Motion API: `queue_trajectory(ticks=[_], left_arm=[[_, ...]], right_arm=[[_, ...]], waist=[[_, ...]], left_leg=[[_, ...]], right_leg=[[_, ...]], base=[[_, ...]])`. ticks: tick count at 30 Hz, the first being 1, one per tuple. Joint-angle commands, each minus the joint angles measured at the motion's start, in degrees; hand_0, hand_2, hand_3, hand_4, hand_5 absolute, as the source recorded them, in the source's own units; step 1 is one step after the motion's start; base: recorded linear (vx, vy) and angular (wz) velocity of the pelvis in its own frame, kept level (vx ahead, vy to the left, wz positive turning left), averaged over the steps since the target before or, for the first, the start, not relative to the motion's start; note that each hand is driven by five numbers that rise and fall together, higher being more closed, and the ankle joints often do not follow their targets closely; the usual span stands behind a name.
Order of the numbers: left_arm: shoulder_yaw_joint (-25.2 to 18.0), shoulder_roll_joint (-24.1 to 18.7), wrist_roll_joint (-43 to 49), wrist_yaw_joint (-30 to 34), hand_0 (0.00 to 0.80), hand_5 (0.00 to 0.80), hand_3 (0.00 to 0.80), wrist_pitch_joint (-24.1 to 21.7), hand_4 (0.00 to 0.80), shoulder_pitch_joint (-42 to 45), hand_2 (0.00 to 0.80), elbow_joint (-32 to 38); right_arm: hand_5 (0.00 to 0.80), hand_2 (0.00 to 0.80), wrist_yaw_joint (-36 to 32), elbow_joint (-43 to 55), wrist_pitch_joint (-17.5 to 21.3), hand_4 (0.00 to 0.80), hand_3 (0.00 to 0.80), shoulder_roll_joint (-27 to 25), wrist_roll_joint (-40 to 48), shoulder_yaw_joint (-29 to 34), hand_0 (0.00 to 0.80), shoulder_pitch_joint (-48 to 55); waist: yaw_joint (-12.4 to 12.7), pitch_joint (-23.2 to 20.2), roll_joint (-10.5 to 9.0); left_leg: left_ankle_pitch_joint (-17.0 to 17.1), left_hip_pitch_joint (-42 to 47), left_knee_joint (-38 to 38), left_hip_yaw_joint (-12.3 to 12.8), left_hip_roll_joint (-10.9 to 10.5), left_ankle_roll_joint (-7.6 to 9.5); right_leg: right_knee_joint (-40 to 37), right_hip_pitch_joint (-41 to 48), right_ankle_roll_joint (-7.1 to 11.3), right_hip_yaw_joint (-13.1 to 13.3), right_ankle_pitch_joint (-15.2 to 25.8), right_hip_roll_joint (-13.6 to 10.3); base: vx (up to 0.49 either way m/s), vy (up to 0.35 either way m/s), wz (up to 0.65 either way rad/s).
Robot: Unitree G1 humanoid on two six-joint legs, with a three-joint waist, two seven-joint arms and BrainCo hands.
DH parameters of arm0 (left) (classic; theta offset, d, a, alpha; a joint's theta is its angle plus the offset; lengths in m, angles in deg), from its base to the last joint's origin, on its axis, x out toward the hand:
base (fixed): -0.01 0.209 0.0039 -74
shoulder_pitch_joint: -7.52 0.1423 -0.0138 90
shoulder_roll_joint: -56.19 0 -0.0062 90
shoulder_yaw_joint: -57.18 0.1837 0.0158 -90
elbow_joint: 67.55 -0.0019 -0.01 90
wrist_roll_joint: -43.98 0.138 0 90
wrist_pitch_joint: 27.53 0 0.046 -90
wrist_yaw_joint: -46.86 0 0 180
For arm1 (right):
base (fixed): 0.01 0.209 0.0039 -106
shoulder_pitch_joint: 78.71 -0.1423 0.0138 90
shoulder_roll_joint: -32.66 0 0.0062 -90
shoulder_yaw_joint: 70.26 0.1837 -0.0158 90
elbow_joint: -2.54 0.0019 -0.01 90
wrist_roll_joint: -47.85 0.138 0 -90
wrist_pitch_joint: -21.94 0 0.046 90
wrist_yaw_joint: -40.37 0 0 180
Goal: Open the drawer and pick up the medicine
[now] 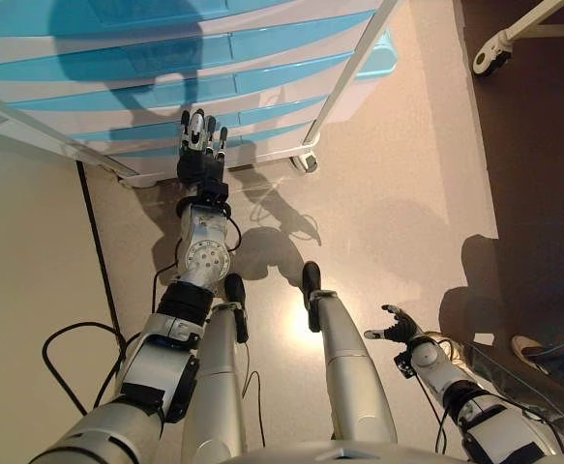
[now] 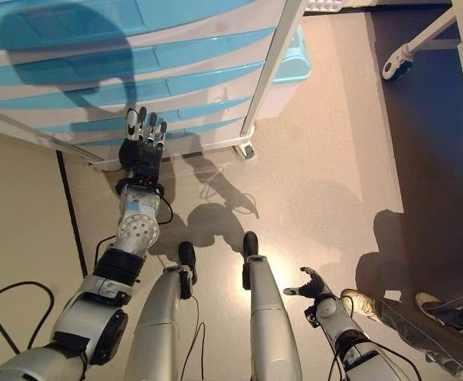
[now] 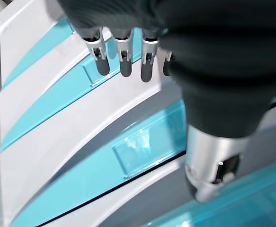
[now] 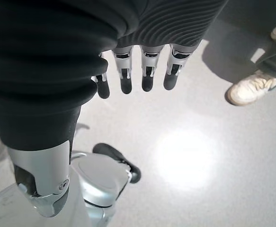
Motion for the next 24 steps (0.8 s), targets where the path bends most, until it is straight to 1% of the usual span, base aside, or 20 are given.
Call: queue_trajectory(ticks=[1, 11, 15, 19, 21, 24], left_arm=[[-2.4, -2.7, 2.1, 1.7, 0.0, 0.0, 0.0, -5.5, 0.0, -8.8, 0.0, 2.6], [-2.2, -4.3, 0.8, 2.4, 0.0, 0.0, 0.0, -7.1, 0.0, -12.0, 0.0, 4.6], [-2.2, -4.5, -1.5, 4.0, 0.0, 0.0, 0.0, -7.6, 0.0, -12.7, 0.0, 7.1], [-1.5, -5.1, -1.6, 4.9, 0.0, 0.0, 0.0, -7.5, 0.0, -12.8, 0.0, 8.6], [-0.8, -6.1, -0.9, 5.5, 0.0, 0.0, 0.0, -7.2, 0.0, -12.9, 0.0, 9.7], [0.1, -6.4, -1.2, 6.4, 0.0, 0.0, 0.0, -7.1, 0.0, -13.4, 0.0, 10.2]], right_arm=[[0.0, 0.0, -0.5, -2.6, 0.2, 0.0, 0.0, -2.1, 0.8, -2.1, 0.0, 2.6], [0.0, 0.0, -1.5, -3.9, 0.3, 0.0, 0.0, -2.3, 0.2, -3.1, 0.0, 1.9], [0.0, 0.0, -2.3, -4.2, 0.2, 0.0, 0.0, -2.4, -0.6, -3.7, 0.0, 1.9], [0.0, 0.0, -2.7, -5.1, 0.0, 0.0, 0.0, -2.5, -1.2, -3.9, 0.0, 2.4], [0.0, 0.0, -3.3, -5.6, -0.1, 0.0, 0.0, -2.6, -1.8, -4.2, 0.0, 2.5], [0.0, 0.0, -3.5, -5.4, 0.0, 0.0, 0.0, -2.8, -2.1, -4.6, 0.0, 2.6]], waist=[[0.1, -3.3, 2.09], [0.2, -3.9, 2.11], [0.4, -4.2, 2.07], [0.7, -4.4, 2.35], [1.1, -4.5, 2.68], [1.5, -4.4, 2.81]], left_leg=[[-6.4, 1.8, 0.1, -1.7, -1.9, 2.53], [-5.7, 1.2, -0.2, -2.8, -2.0, 2.18], [-5.2, 1.4, -0.9, -3.4, -2.0, 1.81], [-4.6, 2.0, -1.8, -3.9, -2.1, 1.55], [-3.7, 3.2, -3.5, -4.4, -2.3, 1.24], [-2.7, 4.7, -5.2, -4.7, -2.5, 0.81]], right_leg=[[-6.4, -0.7, 2.43, 0.6, 4.6, -0.3], [-6.9, -0.6, 2.58, -0.5, 5.3, -0.5], [-7.1, -0.3, 2.56, -1.3, 5.4, -0.8], [-7.5, 0.4, 2.58, -1.9, 5.7, -1.2], [-8.5, 1.7, 2.67, -2.4, 5.9, -1.5], [-9.6, 3.3, 2.73, -2.8, 6.4, -1.9]], base=[[0.0, 0.0, 0.0], [0.0, 0.0, 0.0], [0.0, -0.008, 0.0], [-0.003, -0.018, 0.05], [-0.002, -0.015, 0.08], [0.0, -0.014, 0.11]])
